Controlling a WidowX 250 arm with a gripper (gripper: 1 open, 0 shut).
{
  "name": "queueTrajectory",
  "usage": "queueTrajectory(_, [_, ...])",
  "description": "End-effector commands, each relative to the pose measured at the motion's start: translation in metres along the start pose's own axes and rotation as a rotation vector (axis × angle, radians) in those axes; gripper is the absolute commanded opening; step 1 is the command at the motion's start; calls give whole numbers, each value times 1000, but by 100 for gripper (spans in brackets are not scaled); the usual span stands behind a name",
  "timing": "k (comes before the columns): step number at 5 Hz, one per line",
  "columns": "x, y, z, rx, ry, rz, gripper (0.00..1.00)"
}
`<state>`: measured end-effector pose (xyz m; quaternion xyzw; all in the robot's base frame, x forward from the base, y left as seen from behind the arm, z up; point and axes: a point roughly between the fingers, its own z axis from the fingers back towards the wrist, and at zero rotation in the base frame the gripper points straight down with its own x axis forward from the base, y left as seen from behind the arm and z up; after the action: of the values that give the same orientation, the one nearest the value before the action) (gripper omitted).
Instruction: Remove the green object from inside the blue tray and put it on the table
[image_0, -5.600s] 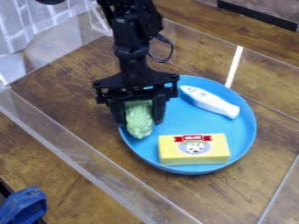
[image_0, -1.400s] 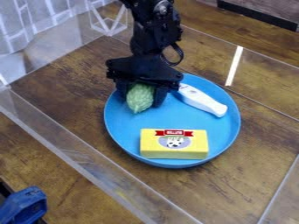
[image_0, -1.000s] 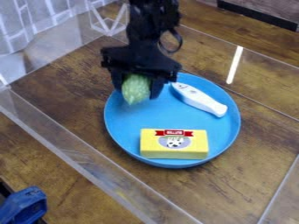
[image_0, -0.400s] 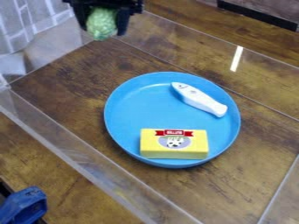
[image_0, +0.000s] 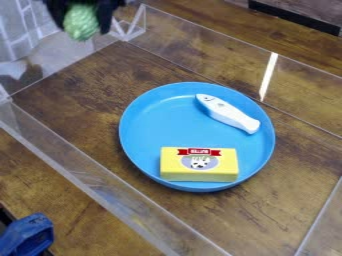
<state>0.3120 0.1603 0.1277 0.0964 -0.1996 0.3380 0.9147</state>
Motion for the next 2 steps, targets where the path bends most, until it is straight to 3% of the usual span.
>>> queueTrajectory(1, [4,14,9,-26,-74,27,0])
queueTrajectory(2, [0,20,-8,-33,-82,22,0])
